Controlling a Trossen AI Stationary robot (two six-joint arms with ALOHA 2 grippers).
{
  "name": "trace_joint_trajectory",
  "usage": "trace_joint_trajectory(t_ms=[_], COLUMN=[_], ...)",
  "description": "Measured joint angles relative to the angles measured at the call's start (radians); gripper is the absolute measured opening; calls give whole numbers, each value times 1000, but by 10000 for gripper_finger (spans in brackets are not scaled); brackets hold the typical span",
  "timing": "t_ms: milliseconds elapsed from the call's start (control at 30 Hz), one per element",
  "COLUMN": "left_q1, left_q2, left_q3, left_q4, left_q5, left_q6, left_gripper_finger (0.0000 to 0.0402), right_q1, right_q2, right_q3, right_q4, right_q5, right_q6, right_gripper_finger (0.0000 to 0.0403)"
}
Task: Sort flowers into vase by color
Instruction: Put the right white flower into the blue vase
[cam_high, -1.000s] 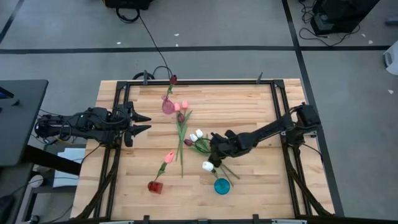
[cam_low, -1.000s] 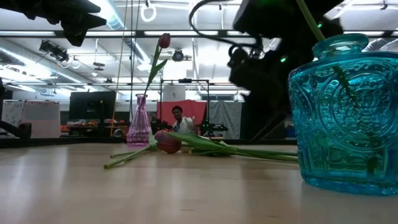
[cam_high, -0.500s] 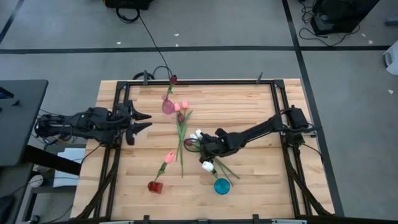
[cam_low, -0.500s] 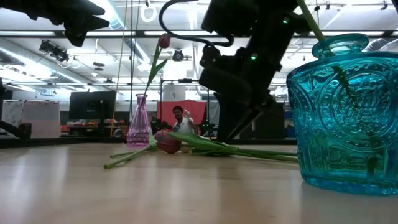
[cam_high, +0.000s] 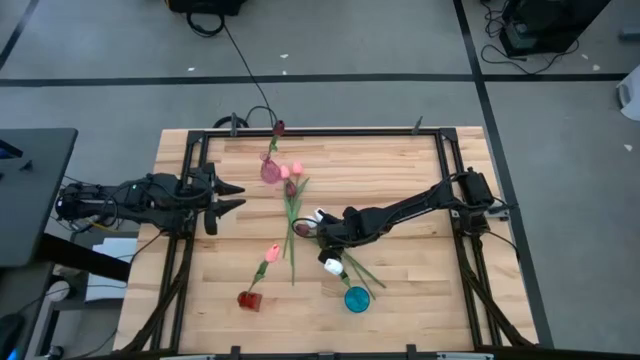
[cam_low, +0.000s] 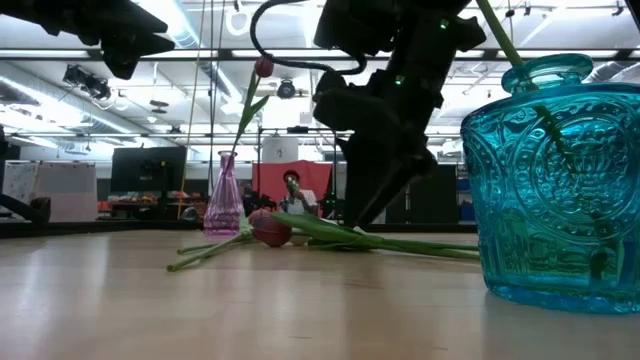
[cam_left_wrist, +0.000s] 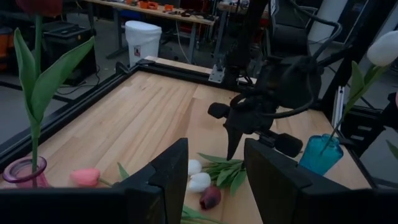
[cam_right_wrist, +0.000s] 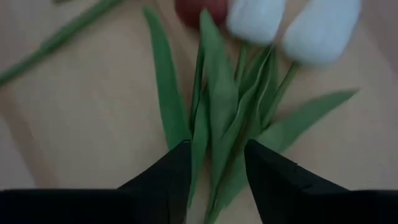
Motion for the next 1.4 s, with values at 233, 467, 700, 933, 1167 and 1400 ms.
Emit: trace_joint_trajectory(t_ms=[233, 467, 700, 933, 1167, 1400], left_q1=[0, 0, 0, 0, 0, 0], left_q2=[0, 0, 0, 0, 0, 0], left_q3=[0, 0, 0, 0, 0, 0], left_q4=[-9, -12, -11, -11, -10, -10], left_q5=[1, 1, 1, 2, 2, 3], left_q6=[-24, -24, -23, -23, -23, -23], left_gripper_finger=[163, 163, 163, 163, 163, 163], right_q1=[2, 14, 13, 14, 21, 27], right_q2=[0, 0, -1, -6, -4, 22], right_q3=[0, -13, -47, -28, -6, -42], right_q4=[-134, -138, -97, -110, -105, -68], right_q5=[-22, -8, -23, -44, -62, -17], right_q6=[94, 93, 96, 97, 85, 74], right_gripper_finger=[167, 164, 164, 157, 152, 151])
